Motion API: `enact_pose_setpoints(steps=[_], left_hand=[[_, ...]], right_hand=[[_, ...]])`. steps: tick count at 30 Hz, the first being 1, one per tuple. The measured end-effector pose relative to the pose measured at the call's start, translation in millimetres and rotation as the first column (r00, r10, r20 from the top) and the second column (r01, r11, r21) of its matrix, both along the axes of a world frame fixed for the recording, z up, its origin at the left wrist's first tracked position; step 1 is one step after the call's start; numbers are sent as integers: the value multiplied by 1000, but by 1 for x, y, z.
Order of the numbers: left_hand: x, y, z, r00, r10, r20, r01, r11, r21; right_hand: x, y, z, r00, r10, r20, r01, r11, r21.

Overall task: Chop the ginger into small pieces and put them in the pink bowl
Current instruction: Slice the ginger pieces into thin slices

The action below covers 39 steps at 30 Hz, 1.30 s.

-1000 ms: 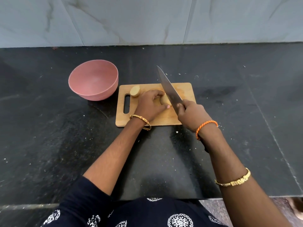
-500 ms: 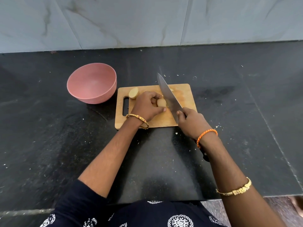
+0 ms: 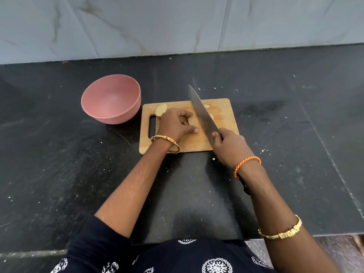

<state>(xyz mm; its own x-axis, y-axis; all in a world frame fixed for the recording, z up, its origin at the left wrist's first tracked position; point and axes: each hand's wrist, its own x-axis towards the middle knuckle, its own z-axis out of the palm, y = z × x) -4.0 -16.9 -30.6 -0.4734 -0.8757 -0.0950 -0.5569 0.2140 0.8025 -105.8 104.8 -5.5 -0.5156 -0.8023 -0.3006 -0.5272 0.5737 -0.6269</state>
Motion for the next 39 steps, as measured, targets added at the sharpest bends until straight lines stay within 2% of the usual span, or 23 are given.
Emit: enact_pose_setpoints(steps=[11,24,30,34,39], left_hand=[[-3,-3,1,998,-1,-59,3,999,48],[-3,-1,2,998,7,-64,-6,1000,25],[-2,-3,-3,994,24,-104,-23,1000,12],[-2,-4,-1,997,12,-79,-10,1000,21],[-2,-6,3,999,6,-52,-3,998,64]], right_hand=[[-9,-20,10,999,51,-5,-50,996,69],[-10,-21,10,993,117,-22,-114,987,112],[8,4,-4,996,75,-47,-70,991,112],[14,38,0,997,44,-57,-34,986,165],[5,52,16,997,-25,-72,27,999,35]])
